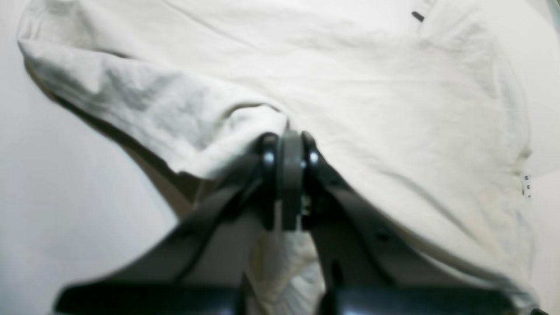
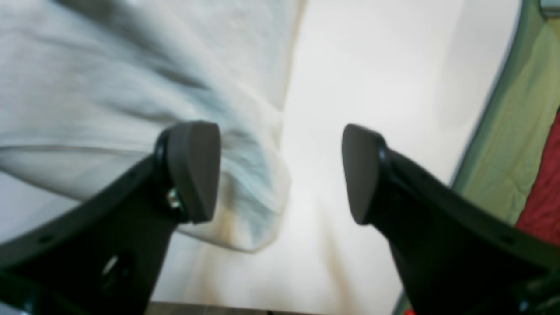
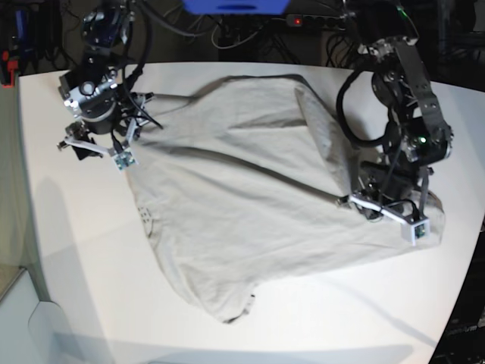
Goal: Layout the t-shirt on the table in an organized manner, then fold the t-shirt properly
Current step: 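Lift the held corners with both grippers and raise the shirt, then carry the corners with both grippers over the shirt toward the hem, then lower the folded edge onto the hem and open both grippers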
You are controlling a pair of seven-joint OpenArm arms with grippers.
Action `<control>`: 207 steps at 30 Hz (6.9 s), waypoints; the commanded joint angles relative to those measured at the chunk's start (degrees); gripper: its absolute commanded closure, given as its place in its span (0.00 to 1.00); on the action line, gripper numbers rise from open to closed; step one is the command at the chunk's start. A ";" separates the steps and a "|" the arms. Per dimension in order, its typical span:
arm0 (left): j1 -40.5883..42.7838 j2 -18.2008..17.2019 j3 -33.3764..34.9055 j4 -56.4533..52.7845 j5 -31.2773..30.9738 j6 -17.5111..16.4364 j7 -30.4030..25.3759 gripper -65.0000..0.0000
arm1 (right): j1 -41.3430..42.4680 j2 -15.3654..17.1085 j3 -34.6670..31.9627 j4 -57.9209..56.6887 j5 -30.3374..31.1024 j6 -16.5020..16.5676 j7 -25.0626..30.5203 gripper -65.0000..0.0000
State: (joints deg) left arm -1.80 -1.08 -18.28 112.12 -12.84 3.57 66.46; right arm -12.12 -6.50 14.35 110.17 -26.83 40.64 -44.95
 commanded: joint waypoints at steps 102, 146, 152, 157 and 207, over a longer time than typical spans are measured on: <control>-1.32 -4.50 -18.86 4.06 -55.51 0.34 -9.09 1.00 | 43.37 2.50 23.15 7.24 0.41 -0.64 6.93 1.00; -34.81 -3.01 -12.09 -35.06 -18.24 -0.10 -18.59 1.00 | 62.71 3.56 9.43 -43.40 0.41 -0.64 22.84 1.00; -32.88 -6.08 -3.47 -37.79 -18.06 -0.10 -29.23 0.99 | 65.97 3.56 9.61 -51.49 0.41 -0.64 25.83 1.00; -33.05 -7.93 1.71 -40.42 -18.06 0.07 -33.88 0.85 | 66.23 3.38 9.52 -54.21 0.50 -0.64 27.67 0.89; -20.39 -9.25 4.26 -62.58 -3.38 -0.19 -41.97 0.00 | 23.06 0.39 9.78 -16.85 0.50 -0.64 27.41 0.28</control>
State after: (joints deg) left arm -21.30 -10.33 -14.09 49.30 -15.38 3.90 23.42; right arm 10.20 -6.46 24.21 92.20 -27.16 40.69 -18.81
